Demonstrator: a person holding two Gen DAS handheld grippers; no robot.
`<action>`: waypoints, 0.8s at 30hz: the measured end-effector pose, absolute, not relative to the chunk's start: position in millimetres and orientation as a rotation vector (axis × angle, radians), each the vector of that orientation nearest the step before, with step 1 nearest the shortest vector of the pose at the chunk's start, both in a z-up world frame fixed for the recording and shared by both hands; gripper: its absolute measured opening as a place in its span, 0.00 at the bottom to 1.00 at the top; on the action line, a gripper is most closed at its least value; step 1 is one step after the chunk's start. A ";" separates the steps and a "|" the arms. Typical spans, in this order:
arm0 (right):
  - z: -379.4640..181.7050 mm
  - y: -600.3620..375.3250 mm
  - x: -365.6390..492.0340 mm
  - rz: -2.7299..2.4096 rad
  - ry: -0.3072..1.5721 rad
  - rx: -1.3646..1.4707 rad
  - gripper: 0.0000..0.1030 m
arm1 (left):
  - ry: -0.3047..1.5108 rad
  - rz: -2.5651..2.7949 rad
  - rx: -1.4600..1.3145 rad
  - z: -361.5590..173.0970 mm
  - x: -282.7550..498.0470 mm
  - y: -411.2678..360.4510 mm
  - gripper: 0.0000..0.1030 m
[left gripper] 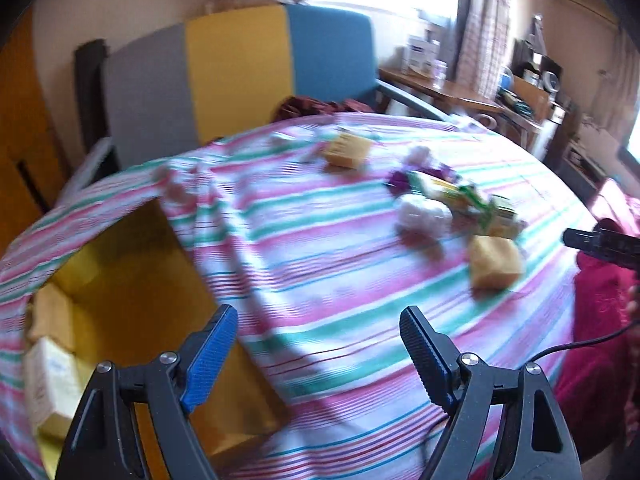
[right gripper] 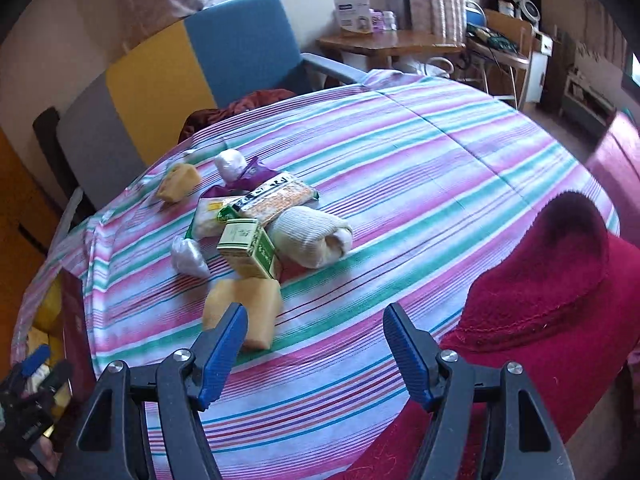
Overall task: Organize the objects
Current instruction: 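Move the left gripper to the second yellow sponge and grasp it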
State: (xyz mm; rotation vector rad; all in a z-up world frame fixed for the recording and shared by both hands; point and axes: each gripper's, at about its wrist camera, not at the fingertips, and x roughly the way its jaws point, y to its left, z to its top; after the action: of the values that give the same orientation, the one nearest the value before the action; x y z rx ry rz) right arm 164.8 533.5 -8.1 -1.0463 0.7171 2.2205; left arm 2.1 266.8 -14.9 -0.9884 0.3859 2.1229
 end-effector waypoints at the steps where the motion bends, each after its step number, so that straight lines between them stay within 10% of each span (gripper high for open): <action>1: -7.6 535.6 166.4 2.227 0.737 -1.033 0.69 | 0.387 2.095 -0.991 -16.7 4.4 275.8 0.81; 24: -7.0 546.0 182.3 2.312 0.939 -0.859 0.70 | 0.462 1.733 -1.025 -76.3 59.1 460.7 0.92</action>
State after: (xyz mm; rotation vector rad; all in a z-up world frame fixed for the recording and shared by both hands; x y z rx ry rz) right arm 182.3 546.0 -7.0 -0.8590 0.9386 2.3116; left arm 59.1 460.7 -76.3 -1.0251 0.4623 1.7328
